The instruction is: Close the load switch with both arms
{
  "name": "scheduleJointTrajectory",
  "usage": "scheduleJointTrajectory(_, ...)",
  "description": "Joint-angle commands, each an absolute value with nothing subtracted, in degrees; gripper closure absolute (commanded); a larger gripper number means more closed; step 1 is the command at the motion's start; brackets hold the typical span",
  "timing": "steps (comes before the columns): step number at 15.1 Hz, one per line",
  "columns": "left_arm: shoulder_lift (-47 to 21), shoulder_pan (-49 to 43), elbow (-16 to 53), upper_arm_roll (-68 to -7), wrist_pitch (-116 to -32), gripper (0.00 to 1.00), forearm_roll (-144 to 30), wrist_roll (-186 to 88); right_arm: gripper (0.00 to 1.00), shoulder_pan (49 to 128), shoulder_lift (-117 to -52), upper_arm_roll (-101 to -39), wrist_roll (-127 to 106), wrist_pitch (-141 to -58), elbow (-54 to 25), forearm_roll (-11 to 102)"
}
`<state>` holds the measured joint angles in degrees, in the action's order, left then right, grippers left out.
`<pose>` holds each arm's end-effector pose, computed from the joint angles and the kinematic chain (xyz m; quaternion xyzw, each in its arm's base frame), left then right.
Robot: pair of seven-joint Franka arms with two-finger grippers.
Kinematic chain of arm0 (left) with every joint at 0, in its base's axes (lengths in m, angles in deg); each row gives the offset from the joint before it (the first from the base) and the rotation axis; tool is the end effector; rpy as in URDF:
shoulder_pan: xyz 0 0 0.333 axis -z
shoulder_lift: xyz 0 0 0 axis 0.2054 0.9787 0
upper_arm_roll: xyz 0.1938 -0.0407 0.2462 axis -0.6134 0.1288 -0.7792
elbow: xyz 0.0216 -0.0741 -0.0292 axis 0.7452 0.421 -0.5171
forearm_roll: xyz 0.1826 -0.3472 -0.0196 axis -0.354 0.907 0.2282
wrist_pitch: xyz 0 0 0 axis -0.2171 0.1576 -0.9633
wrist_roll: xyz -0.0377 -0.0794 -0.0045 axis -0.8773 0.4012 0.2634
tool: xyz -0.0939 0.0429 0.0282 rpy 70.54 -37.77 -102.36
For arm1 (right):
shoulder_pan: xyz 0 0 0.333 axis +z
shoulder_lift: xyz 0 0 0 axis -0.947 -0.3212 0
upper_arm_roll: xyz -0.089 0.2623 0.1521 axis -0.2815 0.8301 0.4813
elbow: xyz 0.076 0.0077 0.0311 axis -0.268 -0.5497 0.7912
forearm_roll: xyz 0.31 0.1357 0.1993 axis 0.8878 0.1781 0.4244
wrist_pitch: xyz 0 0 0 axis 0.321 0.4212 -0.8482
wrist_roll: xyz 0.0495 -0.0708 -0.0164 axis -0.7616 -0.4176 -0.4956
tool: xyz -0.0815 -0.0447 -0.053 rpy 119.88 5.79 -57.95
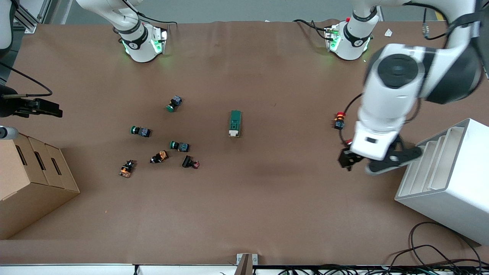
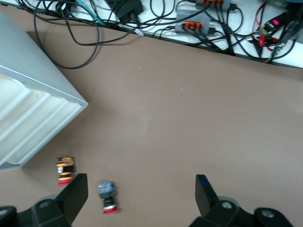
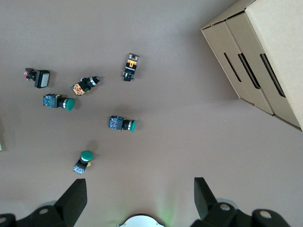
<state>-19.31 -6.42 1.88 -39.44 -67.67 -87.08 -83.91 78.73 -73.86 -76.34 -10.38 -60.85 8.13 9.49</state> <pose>0.6480 -0.1999 0.5175 -0.9799 -0.1322 -0.1320 0.0699 0.5942 -0.0289 0.5947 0.9949 0.0035 -0.1005 0.0071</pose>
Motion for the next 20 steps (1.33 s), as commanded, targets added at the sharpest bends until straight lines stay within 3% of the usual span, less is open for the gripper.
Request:
scheduleJointTrajectory(1, -23.4, -9.8, 2.7, -39.6, -64.6, 0.00, -81.5, -76.1, 0.00, 76.6, -72.0, -73.5, -10.6, -59.9, 7.9, 9.4)
scheduleJointTrajectory(6, -31.3, -16.0, 4.8, -40.7, -55.1, 0.00, -71.9, -64.2, 0.00, 73.1, -69.3, -70.3, -10.7, -60.0, 5.2, 9.0)
scheduleJointTrajectory(10, -38.9, -17.3, 10.6, -43.6, -52.9, 0.00, -67.5, -60.7, 0.00, 71.4, -67.3, -68.6, -10.7, -60.3, 3.2, 8.8)
scheduleJointTrajectory(15, -41.5, -17.2, 11.7, -47.3, -48.0, 0.00, -65.8, -52.6, 0.00, 71.1, -64.5, -67.8, -9.1, -60.6, 1.1, 8.6)
scheduleJointTrajectory(20, -46.5, -16.2, 17.1, -47.7, -47.8, 0.00, -63.6, -47.6, 0.00, 70.9, -62.6, -65.6, -4.9, -60.3, 0.6, 8.7)
